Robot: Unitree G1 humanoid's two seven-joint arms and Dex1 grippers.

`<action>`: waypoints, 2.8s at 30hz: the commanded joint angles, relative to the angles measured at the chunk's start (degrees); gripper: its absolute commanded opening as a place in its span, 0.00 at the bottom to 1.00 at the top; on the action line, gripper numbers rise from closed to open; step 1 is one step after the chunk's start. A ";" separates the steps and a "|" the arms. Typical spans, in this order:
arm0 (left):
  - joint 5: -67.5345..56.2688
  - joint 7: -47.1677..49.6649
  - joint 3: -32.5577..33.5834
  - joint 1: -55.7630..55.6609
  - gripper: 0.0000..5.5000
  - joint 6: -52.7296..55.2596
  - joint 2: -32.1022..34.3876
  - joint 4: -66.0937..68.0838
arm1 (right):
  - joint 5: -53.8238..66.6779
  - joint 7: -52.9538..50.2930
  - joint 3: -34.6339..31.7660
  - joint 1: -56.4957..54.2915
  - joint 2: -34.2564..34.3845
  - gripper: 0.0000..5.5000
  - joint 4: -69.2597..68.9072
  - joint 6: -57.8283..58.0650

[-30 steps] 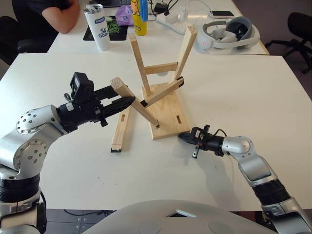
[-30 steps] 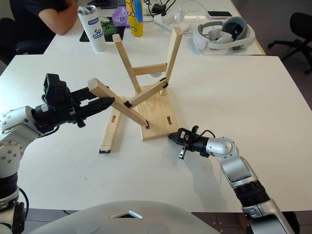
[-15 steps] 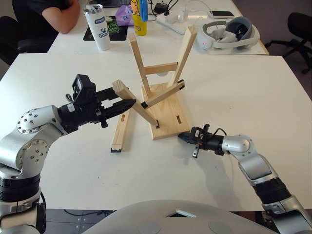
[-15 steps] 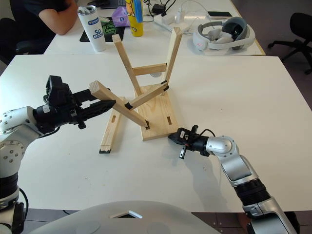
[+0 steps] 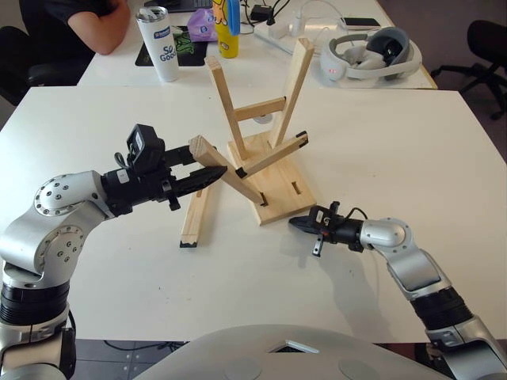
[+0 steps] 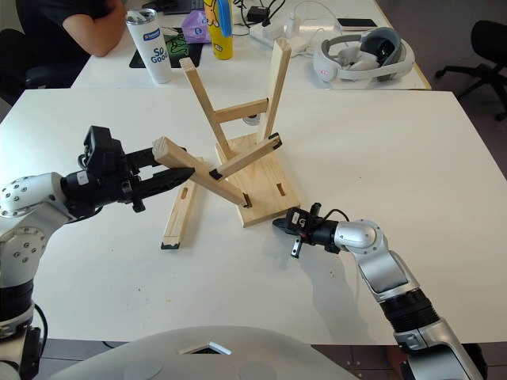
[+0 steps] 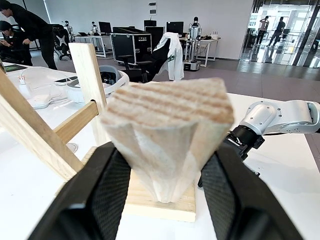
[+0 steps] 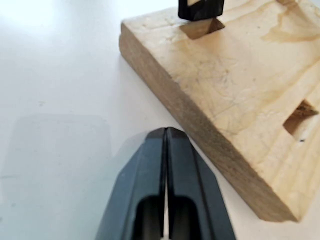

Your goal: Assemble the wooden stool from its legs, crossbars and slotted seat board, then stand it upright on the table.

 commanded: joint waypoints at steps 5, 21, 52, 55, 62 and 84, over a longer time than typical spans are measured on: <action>-1.80 2.52 2.53 -2.04 0.37 -0.02 -2.12 -0.22 | 0.06 1.12 0.26 0.60 -0.78 0.00 0.51 1.12; -1.42 2.51 0.73 -2.93 0.37 0.44 -3.20 0.41 | 10.63 -6.92 -5.50 -4.17 6.29 0.00 -3.23 10.77; 2.11 2.08 -1.60 -0.44 0.37 4.11 -0.71 -0.11 | -2.01 -12.27 2.61 -1.09 5.17 0.00 -0.47 17.13; 2.94 2.10 -2.57 -0.72 0.37 4.38 -0.41 -0.60 | -1.87 -12.17 2.91 -1.20 5.00 0.00 -0.81 17.34; 4.08 3.92 -5.64 -4.55 0.37 6.43 -0.89 -1.96 | -2.00 -12.20 3.67 -1.43 4.87 0.00 -1.76 17.62; 9.35 9.56 -13.48 -7.03 0.37 7.18 -5.10 0.56 | -3.27 -11.35 4.93 -1.45 5.02 0.00 -2.42 16.73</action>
